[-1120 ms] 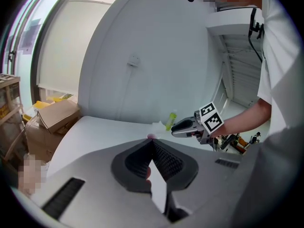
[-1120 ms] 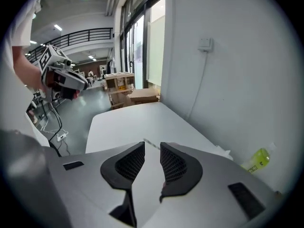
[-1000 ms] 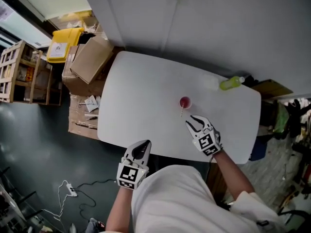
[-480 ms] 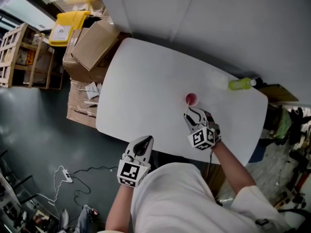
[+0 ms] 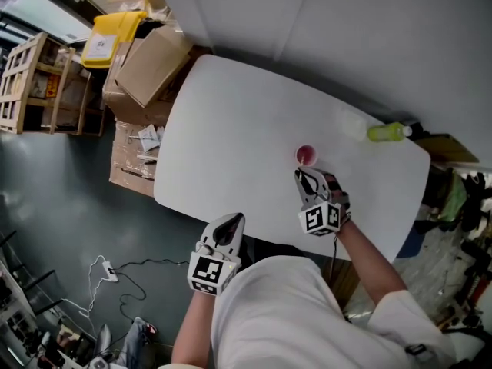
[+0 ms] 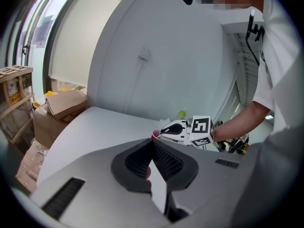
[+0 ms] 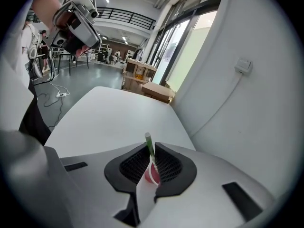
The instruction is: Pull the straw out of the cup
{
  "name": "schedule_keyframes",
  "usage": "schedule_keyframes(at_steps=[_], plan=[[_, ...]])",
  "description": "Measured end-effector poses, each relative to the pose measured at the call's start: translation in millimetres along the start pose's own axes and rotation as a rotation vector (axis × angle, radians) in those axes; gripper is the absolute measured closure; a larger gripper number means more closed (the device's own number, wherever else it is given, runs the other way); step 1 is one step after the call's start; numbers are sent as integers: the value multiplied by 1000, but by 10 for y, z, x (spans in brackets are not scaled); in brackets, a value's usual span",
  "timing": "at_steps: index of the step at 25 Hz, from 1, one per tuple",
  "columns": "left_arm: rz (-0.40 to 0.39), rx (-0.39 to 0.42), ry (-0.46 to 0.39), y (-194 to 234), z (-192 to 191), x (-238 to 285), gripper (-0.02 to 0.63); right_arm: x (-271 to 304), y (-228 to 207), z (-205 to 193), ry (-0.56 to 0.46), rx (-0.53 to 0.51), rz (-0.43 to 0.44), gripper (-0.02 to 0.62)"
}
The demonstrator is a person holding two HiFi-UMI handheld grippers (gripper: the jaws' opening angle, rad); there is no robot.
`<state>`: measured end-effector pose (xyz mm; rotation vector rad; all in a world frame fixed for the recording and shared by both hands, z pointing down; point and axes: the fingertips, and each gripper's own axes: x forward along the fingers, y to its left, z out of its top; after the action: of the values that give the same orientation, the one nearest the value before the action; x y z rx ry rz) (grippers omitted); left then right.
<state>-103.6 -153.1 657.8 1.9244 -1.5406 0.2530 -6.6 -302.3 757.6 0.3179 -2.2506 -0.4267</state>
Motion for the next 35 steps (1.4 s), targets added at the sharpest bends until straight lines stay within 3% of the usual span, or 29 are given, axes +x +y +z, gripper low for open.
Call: schedule_keyframes(at_steps=[16,25,35], plan=[[8,16,-32,-2,73,-145,604,-199,-310,206,-51,44,-89,546],[-38,67,-57,58,225,-365,604,-514,-320,479,-56,71,-162,546],[-125,159,-48,174,10,-872,604,-1031,-25,865,-49,99,-269,546]])
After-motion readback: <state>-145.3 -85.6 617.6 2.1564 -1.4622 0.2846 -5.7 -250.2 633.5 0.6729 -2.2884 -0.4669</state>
